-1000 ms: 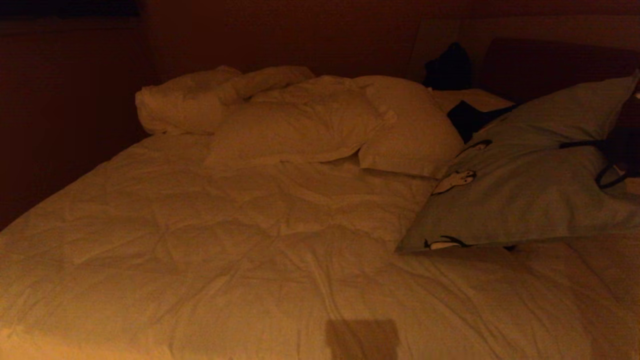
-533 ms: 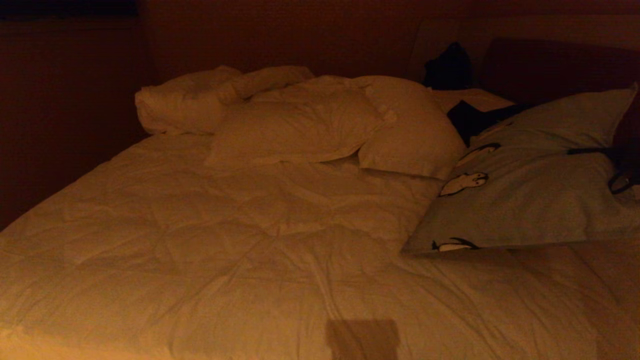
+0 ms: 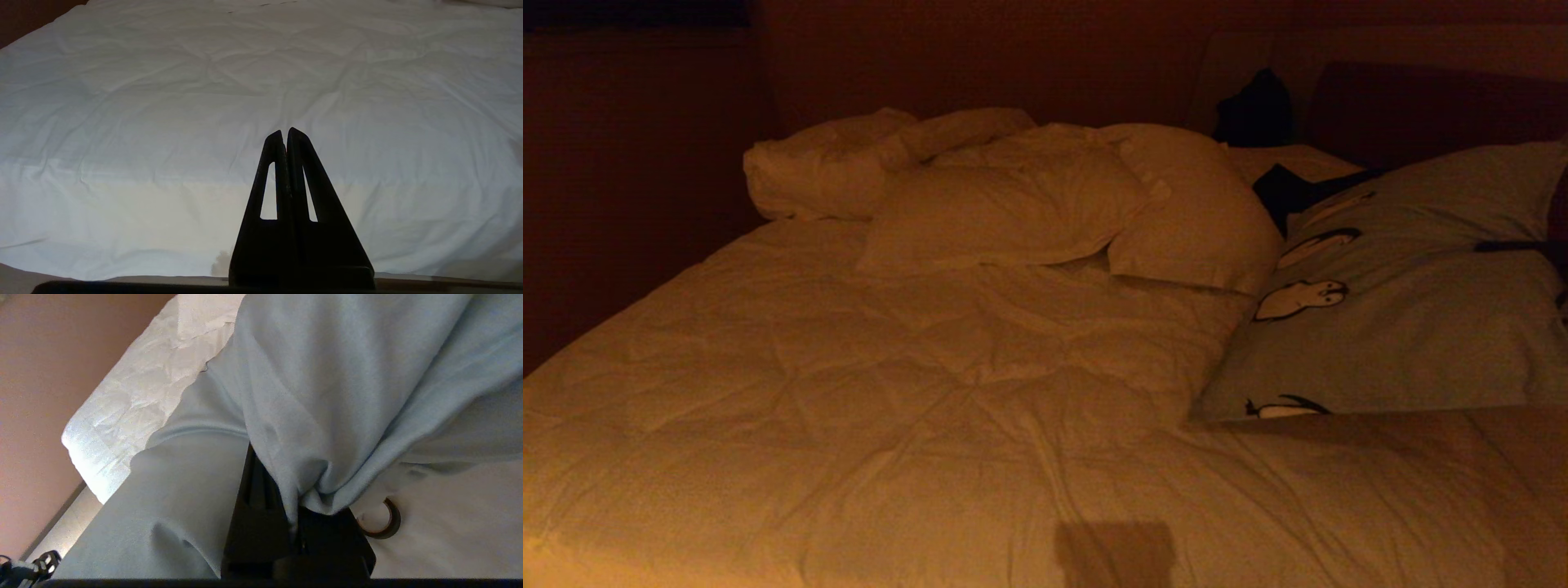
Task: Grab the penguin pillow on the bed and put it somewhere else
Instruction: Place the pillow at the bedside
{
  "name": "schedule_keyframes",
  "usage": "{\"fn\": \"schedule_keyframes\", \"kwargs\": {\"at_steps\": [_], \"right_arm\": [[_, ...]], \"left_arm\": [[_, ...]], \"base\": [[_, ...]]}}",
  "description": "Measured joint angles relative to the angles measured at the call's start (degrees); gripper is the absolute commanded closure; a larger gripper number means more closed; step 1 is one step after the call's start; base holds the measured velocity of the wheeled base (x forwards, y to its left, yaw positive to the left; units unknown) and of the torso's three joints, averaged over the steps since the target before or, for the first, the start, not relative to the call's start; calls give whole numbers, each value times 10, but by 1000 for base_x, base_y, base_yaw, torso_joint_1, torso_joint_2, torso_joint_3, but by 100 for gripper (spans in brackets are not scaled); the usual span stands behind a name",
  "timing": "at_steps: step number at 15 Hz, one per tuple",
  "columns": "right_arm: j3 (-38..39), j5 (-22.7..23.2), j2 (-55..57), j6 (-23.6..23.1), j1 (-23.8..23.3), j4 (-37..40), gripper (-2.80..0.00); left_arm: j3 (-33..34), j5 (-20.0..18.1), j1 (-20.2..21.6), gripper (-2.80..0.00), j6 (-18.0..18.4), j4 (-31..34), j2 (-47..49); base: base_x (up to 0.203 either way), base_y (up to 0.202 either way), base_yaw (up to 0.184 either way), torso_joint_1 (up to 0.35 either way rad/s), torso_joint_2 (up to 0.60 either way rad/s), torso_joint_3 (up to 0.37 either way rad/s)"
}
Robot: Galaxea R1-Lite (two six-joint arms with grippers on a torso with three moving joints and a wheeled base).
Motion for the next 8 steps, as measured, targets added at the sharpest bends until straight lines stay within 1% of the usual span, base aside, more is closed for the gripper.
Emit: {"fn": "schedule_keyframes", "kwargs": {"at_steps": [5, 8], "right_arm": [[-9, 3, 2, 3, -2, 2, 0], [-23, -3, 4, 18, -7, 5, 0]], "left_arm": [[0, 0, 0, 0, 0, 0, 0], [0, 0, 0, 0, 0, 0, 0]], "base": [[0, 0, 0, 0, 0, 0], [0, 0, 0, 0, 0, 0]]}}
